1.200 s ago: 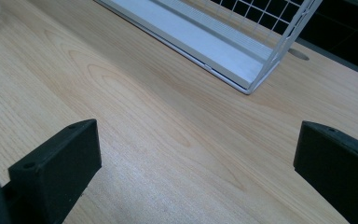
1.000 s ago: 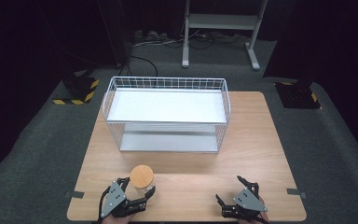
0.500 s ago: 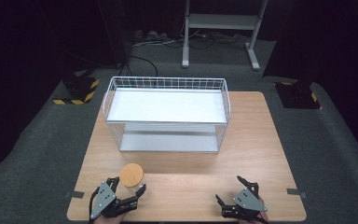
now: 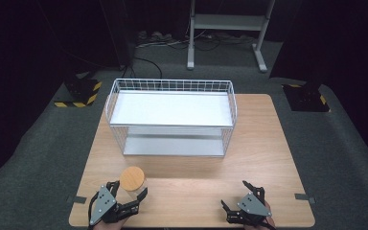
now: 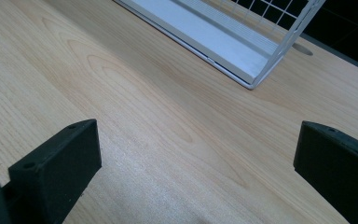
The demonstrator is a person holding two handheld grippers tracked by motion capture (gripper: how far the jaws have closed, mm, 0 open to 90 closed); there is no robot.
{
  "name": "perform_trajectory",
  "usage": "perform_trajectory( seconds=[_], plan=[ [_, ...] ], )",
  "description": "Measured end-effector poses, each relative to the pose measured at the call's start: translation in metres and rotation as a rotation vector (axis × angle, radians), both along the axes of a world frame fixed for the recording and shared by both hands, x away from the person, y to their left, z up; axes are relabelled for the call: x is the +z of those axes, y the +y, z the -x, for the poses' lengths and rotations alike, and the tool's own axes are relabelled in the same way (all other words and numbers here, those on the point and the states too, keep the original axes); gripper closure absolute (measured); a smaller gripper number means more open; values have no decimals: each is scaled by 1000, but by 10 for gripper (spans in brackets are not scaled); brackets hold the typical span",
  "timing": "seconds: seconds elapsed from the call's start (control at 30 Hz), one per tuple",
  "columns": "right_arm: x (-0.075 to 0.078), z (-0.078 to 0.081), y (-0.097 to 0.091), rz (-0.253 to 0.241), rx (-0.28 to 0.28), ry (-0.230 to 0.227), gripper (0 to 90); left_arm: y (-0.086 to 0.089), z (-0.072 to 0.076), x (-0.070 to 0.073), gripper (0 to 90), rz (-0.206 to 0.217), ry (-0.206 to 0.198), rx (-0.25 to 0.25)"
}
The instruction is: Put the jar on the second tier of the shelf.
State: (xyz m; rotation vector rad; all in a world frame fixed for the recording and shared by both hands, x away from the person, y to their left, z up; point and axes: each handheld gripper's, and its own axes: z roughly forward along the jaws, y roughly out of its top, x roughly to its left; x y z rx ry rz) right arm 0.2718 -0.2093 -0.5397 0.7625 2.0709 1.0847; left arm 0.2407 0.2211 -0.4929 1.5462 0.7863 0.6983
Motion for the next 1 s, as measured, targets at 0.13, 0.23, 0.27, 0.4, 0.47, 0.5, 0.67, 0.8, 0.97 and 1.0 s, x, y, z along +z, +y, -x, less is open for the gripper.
perform_trajectory(
  seconds=[0.13, 0.23, 0.27, 0.4, 0.47, 0.5, 0.67, 0.8, 0.97, 1.0],
  plan=[
    [0, 0, 0, -5, 2, 0, 2, -2, -2, 3, 261, 4, -2, -2],
    [0, 0, -1, -8, 6, -2, 2, -6, -3, 6, 261, -8, -4, -9],
    [0, 0, -1, -10, 7, -2, 2, -7, -4, 7, 261, -7, -5, -12],
    [0, 0, -1, -10, 14, -2, 2, -12, -7, 15, 261, -9, -6, -24],
    [0, 0, -1, -11, 15, 0, 2, -14, -9, 19, 261, -7, -7, -27],
    [0, 0, -1, -11, 15, 0, 2, -14, -9, 19, 261, -7, -7, -27],
    [0, 0, -1, -14, 17, 3, 2, -17, -12, 32, 261, -4, -17, -34],
    [0, 0, -2, -16, 18, 3, 2, -18, -15, 37, 261, -1, -20, -36],
    [1, 0, -2, -21, 19, 5, 2, -21, -19, 47, 261, -1, -31, -38],
    [1, 0, -2, -22, 20, 4, 2, -22, -19, 49, 261, 0, -34, -38]
  ],
)
